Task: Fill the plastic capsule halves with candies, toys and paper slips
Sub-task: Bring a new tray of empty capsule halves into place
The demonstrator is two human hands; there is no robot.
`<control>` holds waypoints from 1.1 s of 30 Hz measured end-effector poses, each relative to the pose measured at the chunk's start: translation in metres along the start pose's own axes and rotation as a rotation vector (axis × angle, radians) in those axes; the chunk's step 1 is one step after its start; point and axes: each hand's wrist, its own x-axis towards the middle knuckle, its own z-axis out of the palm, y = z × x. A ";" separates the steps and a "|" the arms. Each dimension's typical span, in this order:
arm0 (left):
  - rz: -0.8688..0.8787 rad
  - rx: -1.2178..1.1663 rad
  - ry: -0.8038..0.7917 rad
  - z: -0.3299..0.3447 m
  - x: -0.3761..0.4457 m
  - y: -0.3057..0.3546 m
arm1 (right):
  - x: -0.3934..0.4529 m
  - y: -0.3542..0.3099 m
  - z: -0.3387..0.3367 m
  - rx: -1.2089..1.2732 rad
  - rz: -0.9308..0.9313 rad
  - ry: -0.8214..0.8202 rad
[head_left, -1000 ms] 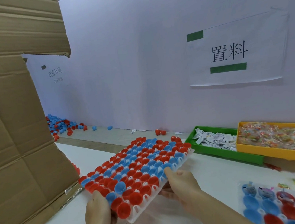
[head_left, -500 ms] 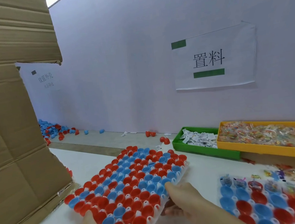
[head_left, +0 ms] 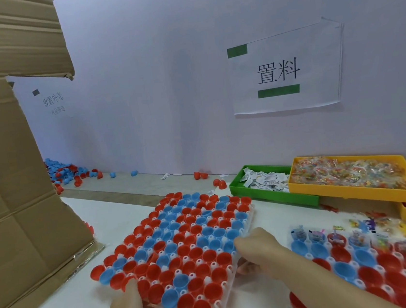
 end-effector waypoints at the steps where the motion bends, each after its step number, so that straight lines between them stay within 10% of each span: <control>1: -0.049 0.005 0.062 0.003 0.003 0.005 | 0.002 0.001 0.000 -0.004 0.000 0.013; 15: 0.282 0.268 0.407 -0.022 0.001 0.009 | -0.003 0.001 0.001 -0.108 -0.082 0.082; 26: 0.144 0.039 0.332 -0.025 0.010 0.003 | -0.006 0.002 0.004 -0.196 -0.094 0.074; 33: 0.687 0.404 0.610 -0.005 -0.006 0.001 | -0.015 0.001 0.003 -0.324 -0.202 0.094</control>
